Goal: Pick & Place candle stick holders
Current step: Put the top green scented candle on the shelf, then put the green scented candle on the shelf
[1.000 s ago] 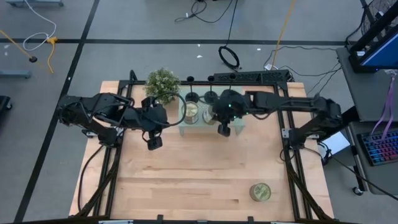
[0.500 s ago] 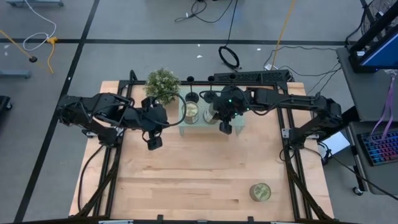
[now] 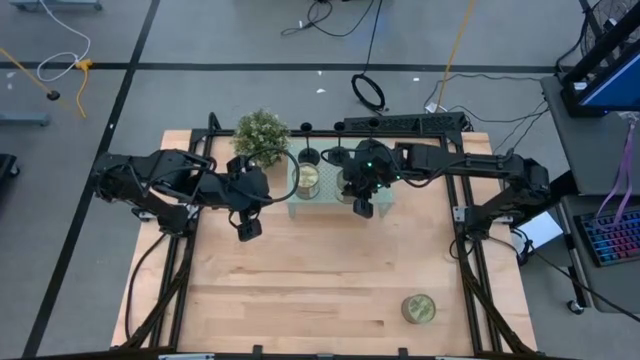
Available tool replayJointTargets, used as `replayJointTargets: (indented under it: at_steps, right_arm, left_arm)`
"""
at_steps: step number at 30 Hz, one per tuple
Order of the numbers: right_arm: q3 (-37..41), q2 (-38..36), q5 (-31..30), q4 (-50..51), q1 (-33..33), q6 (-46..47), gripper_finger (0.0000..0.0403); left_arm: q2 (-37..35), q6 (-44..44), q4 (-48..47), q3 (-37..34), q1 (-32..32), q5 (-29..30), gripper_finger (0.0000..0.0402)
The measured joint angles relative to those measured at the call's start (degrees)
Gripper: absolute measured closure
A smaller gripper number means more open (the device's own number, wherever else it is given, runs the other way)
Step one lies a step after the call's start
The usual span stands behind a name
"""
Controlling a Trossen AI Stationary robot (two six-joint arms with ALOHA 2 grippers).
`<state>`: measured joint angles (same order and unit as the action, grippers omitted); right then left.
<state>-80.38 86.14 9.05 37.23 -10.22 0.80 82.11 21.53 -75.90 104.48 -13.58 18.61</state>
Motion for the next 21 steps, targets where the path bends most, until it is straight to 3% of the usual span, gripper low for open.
replayJointTargets:
  at_steps: [13,21]
  right_arm:
    - [1.2,0.1,0.0,-9.2,0.0,-3.6,0.0344]
    - [1.2,-0.4,-0.2,-8.9,0.0,-3.6,0.0344]
  left_arm:
    - [0.0,0.4,0.0,0.0,0.0,0.0,0.0357]
    - [0.0,0.4,0.0,0.0,0.0,0.0,0.0357]
